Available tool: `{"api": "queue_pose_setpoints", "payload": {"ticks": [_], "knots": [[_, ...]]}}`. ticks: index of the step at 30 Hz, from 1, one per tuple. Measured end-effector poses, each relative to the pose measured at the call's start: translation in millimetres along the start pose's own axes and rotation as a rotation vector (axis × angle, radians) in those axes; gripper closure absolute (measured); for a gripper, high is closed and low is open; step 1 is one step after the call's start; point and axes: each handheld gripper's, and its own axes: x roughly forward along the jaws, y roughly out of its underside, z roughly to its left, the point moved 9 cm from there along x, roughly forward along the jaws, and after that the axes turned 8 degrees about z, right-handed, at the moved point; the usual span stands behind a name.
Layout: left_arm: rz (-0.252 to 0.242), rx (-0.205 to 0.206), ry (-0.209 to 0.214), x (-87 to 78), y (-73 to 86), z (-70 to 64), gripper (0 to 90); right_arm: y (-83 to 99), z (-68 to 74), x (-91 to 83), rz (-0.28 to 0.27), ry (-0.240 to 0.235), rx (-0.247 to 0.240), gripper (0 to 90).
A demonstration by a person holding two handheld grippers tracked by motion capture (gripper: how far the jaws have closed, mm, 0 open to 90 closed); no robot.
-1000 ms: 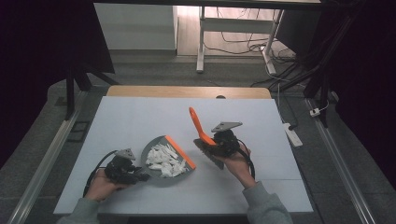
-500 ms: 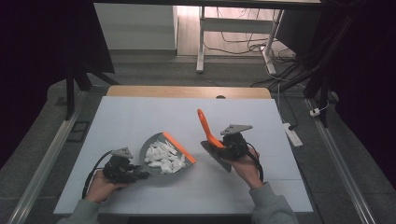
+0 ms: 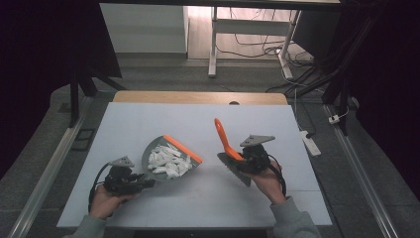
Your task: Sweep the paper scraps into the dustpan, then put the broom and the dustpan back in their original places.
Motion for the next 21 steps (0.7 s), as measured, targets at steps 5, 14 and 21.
{"api": "queue_pose_setpoints", "payload": {"ticks": [5,14,21], "knots": [[-0.026,-0.029,-0.019,-1.9,1.0,-1.3,61.5,7.3,-0.7,-4.5,0.008,0.001,0.003,70.5],[-0.07,-0.074,-0.054,-5.7,-0.1,-4.8,61.5,25.7,-4.0,-18.8,0.013,0.009,0.014,70.5],[-0.08,-0.115,-0.085,-5.4,3.7,-6.5,61.5,39.3,-9.0,-27.9,0.012,0.006,0.047,70.5]]}}
